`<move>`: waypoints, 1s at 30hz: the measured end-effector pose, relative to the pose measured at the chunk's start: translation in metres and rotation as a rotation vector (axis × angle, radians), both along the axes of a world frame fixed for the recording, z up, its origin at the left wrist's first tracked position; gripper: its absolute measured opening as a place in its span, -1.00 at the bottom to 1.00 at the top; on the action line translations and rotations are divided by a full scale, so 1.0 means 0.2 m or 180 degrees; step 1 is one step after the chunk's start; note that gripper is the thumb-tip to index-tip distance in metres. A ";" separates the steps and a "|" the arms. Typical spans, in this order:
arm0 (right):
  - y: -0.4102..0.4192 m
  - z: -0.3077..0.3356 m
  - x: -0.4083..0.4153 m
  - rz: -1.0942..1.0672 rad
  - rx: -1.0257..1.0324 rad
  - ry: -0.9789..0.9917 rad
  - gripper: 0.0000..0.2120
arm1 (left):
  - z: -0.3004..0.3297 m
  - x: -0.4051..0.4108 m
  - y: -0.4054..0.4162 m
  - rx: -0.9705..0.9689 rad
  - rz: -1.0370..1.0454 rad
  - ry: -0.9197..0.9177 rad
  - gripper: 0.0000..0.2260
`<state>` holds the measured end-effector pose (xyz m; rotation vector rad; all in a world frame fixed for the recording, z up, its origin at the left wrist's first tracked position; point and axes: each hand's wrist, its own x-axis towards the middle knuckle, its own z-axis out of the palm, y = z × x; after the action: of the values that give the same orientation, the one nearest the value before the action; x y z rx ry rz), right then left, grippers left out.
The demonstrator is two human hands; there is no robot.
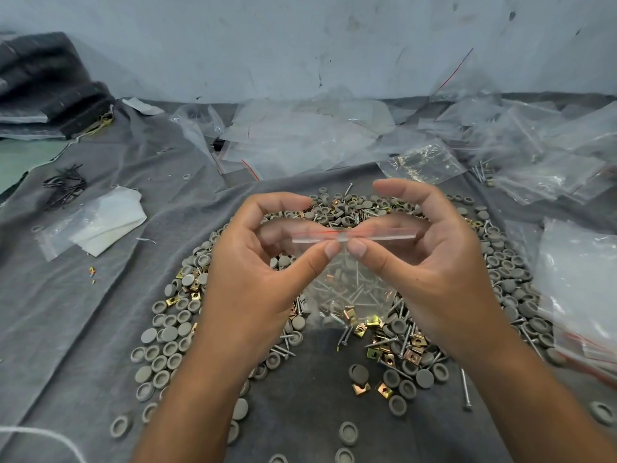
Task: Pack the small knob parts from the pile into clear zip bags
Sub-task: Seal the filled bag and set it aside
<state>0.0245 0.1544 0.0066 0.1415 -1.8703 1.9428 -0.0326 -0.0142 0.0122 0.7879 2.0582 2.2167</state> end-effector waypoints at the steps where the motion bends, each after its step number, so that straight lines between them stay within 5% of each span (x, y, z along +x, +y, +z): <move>1: 0.00 0.01 0.00 -0.0011 0.0010 0.0011 -0.48 | 0.00 0.00 0.00 0.0015 0.0018 -0.0019 -0.61; 30: 0.00 0.01 0.01 -0.0311 0.0469 0.0224 -0.62 | 0.01 0.00 0.00 0.0216 0.0036 -0.0036 -0.53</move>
<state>0.0273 0.1534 0.0077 0.1582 -1.9360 1.7141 -0.0316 -0.0141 0.0135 0.7682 1.9972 2.3029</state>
